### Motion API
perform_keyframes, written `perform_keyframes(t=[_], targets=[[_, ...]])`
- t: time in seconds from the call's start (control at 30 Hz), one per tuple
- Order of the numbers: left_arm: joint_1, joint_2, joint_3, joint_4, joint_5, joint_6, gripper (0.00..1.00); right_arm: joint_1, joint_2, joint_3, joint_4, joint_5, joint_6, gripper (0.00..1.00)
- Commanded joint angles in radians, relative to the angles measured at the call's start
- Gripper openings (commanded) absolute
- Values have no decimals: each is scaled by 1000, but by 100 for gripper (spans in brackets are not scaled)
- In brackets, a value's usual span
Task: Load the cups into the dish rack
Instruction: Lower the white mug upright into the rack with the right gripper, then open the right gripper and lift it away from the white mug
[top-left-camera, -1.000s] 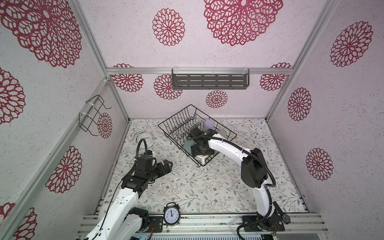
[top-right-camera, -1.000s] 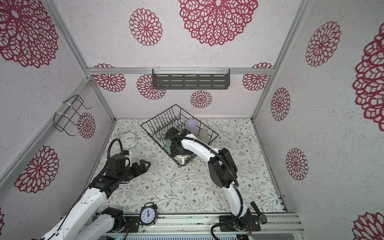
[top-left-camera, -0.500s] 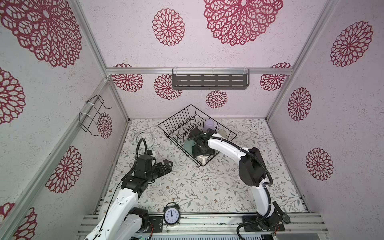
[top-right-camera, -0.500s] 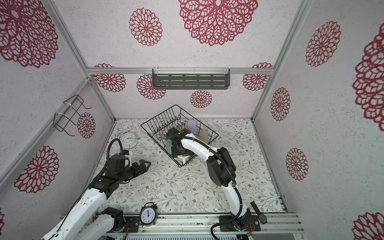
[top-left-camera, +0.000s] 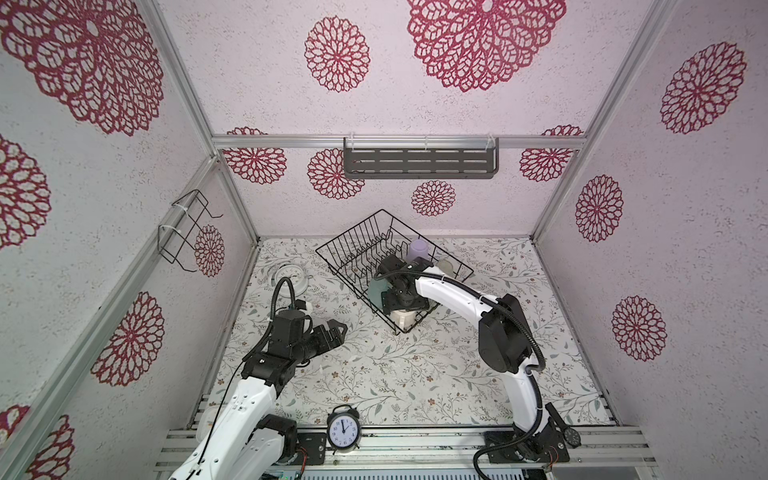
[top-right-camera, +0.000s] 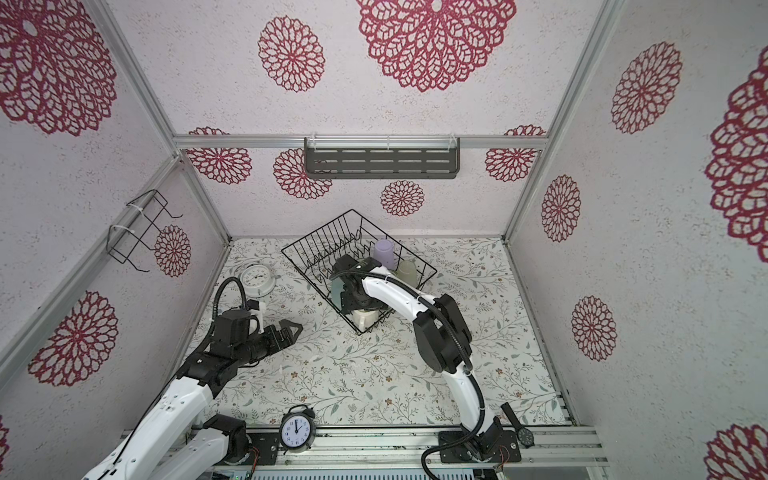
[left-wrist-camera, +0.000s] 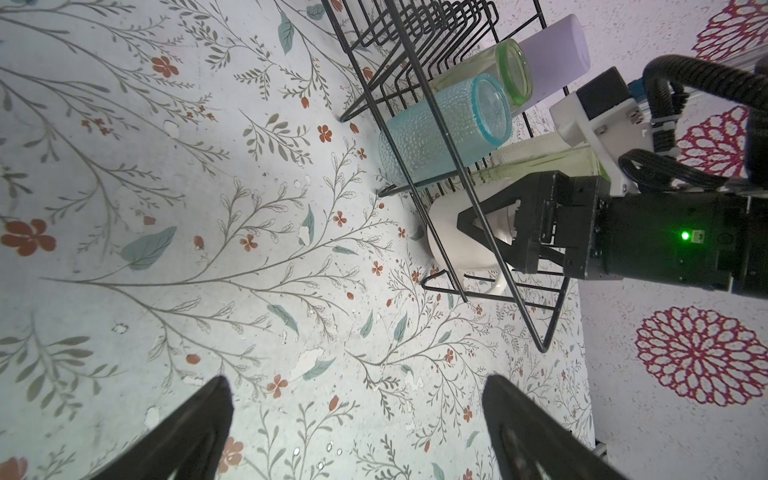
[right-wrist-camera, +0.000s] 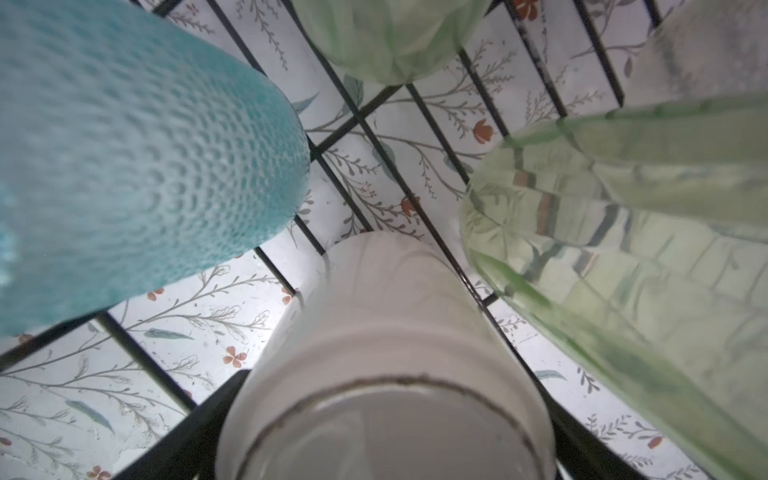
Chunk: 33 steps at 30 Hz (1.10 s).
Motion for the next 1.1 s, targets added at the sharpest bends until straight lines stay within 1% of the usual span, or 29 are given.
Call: perform_keyframes(t=[0.0,0.2,0.27,0.43,0.57,0.67,0.77,0.83,0.9,0.97,1.0,1.07], targets=[[9,-8,-5,23,8,11,98,5,-26,3,-4,-11,-7,92],[9,-5,-5,25,7,10,98,12,-55,-5,-7,-12,-13,91],[10,-3,-3,23,9,10,98,15,-67,-10,-13,11,-13,92],[9,-6,-2,20,11,11,98,21,-127,-47,2,11,-13,95],[10,-6,2,19,9,11,98,23,-200,-88,28,18,-5,95],[10,-9,5,11,2,11,98,26,-282,-146,72,19,8,95],[10,-16,12,-2,-11,7,98,28,-365,-189,107,44,12,94],[10,-25,18,-15,-34,0,98,32,-436,-231,153,80,7,94],[9,-38,27,-36,-74,-15,98,42,-535,-305,247,141,-3,95],[10,-54,44,-64,-107,-23,99,45,-659,-422,374,202,-17,95],[9,-63,54,-76,-118,-23,99,45,-714,-479,439,228,-28,98],[10,-80,78,-105,-145,-20,99,44,-843,-634,612,309,-75,99]])
